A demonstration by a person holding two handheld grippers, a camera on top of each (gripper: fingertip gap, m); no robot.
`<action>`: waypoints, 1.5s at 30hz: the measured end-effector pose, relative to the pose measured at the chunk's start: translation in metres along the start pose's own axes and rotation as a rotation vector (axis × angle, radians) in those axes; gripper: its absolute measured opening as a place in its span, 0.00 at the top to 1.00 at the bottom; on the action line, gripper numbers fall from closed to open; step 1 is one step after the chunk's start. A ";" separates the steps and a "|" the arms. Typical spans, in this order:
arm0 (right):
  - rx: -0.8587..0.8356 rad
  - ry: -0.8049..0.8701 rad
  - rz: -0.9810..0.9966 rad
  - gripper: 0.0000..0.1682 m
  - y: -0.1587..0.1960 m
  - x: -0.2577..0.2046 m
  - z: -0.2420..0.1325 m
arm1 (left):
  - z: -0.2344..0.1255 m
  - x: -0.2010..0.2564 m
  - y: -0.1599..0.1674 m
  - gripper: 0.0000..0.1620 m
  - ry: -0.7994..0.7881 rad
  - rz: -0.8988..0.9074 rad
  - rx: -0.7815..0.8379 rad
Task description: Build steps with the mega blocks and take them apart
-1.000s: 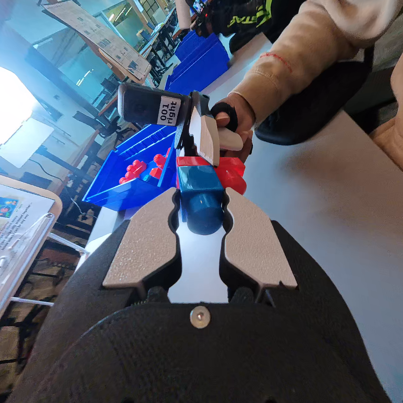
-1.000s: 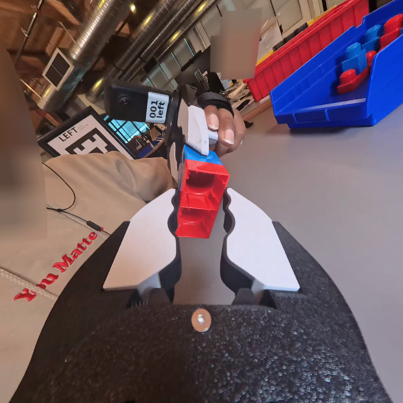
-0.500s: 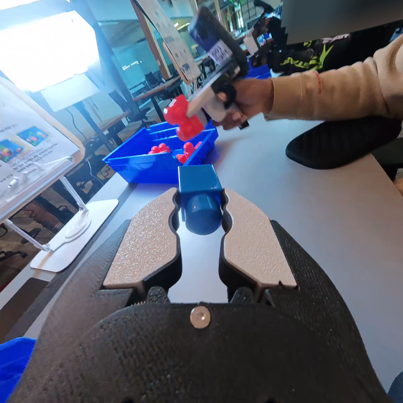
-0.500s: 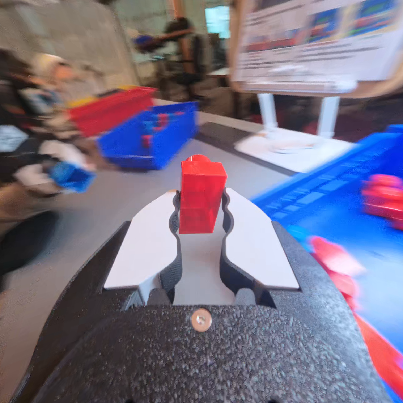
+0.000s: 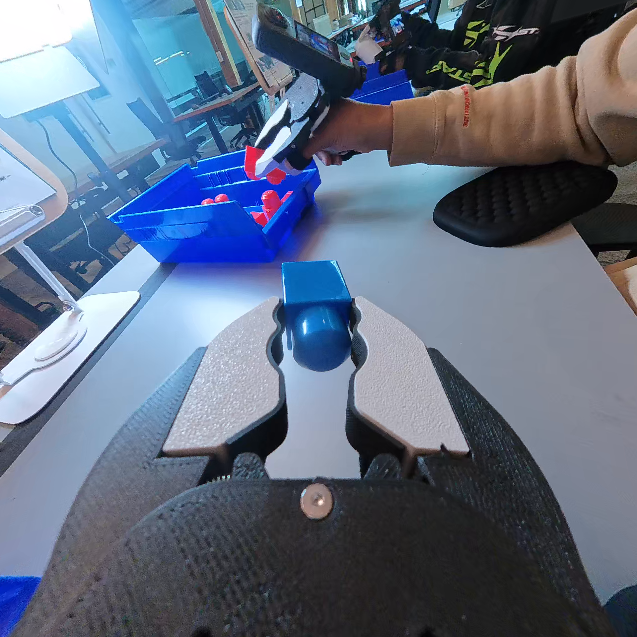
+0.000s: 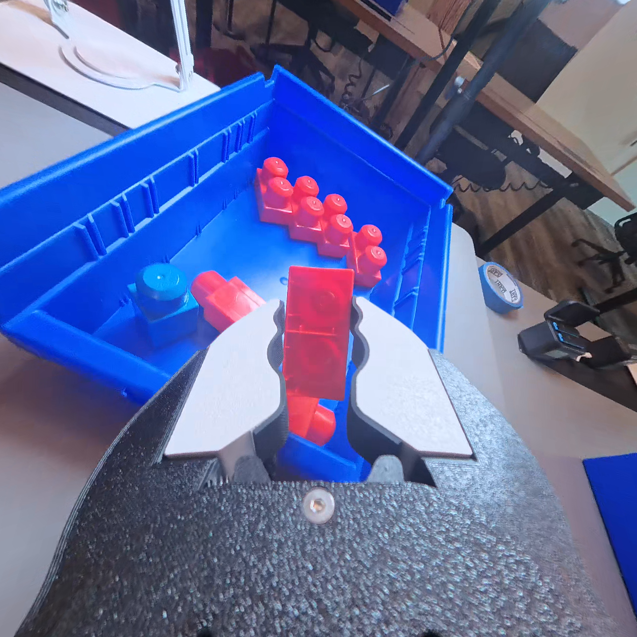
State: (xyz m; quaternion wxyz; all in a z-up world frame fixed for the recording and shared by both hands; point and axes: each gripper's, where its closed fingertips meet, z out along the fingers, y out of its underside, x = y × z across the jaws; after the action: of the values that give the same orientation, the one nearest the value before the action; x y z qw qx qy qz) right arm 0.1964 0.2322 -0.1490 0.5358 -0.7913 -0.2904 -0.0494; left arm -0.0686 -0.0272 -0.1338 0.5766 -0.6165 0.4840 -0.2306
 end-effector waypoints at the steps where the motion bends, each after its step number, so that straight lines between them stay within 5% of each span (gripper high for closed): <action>1: 0.006 0.004 -0.002 0.79 -0.006 0.002 0.002 | 0.001 0.000 0.000 0.78 0.001 -0.002 0.000; 13: -0.127 0.029 0.023 0.78 -0.054 0.050 0.133 | 0.013 0.003 0.028 0.78 0.030 -0.054 -0.063; 17: -0.118 0.100 0.060 0.72 -0.060 0.080 0.145 | 0.015 0.002 0.034 0.78 0.035 -0.073 -0.071; 21: 0.055 -0.003 0.060 0.72 -0.096 0.059 0.116 | 0.015 -0.001 0.035 0.78 0.024 -0.089 -0.062; 26: 0.315 -0.599 -0.034 0.73 -0.144 -0.080 0.008 | 0.016 0.000 0.031 0.78 0.018 -0.078 -0.044; 29: 0.354 -0.981 -0.251 0.73 -0.133 -0.177 -0.083 | 0.018 0.005 0.029 0.78 0.033 -0.075 -0.052; 32: 0.305 -1.159 -0.526 0.71 -0.097 -0.250 -0.143 | 0.021 0.010 0.030 0.78 0.039 -0.048 -0.071; 39: 0.191 -1.125 -0.864 0.79 -0.040 -0.324 -0.159 | 0.021 0.023 0.021 0.78 0.063 -0.011 -0.059; 45: 0.202 -1.033 -0.727 0.80 -0.077 -0.272 -0.146 | 0.005 -0.008 0.002 0.76 -0.064 -0.081 0.076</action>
State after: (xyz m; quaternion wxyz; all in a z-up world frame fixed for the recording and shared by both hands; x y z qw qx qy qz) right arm -0.0339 0.0130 -0.1308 0.3477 -0.5098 -0.7642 0.1874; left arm -0.0681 -0.0173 -0.1346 0.6050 -0.6203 0.4310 -0.2520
